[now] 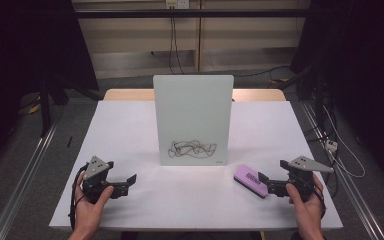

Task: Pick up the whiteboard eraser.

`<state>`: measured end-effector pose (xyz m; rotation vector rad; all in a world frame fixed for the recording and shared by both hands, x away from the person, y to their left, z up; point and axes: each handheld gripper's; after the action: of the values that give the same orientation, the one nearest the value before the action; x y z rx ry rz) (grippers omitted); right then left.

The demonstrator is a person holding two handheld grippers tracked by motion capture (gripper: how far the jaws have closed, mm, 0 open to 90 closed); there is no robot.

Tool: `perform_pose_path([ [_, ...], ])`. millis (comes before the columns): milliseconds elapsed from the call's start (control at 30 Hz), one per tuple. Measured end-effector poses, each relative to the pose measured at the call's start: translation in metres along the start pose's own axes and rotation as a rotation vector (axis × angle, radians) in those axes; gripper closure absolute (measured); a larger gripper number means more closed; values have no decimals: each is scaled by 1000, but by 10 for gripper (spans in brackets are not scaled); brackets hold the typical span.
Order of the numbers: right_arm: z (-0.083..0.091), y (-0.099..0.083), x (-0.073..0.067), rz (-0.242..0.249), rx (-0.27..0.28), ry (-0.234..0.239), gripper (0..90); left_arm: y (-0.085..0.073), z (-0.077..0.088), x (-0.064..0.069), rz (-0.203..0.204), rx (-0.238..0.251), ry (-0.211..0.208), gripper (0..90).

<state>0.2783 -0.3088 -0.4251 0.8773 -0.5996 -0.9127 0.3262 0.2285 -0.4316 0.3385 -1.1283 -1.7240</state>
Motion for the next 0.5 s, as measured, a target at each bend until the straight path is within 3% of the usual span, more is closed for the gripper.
perform_pose_path([
  [267, -3, 7, -3, 26, -10, 46, 58, -1, 1, -1, -4, -5, 0, 45],
  [367, -5, 7, -7, 36, 1, 53, 114, -2, 2, -1, -6, -7, 2, 45],
  [433, -8, 11, -8, 12, -15, 110, 83, -2, 3, -1, -4, -4, 6, 45],
  [500, -9, 13, -9, 13, -21, 130, 92, -1, 3, -1, -9, -4, 6, 45],
])
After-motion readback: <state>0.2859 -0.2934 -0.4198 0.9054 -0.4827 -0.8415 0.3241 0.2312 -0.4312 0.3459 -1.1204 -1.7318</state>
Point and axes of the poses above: each handheld gripper's, and its own axes: z roughly backward along the jaws, y roughly out of its top, x roughly to its right, and after that the axes turned 13 degrees about z, right-handed
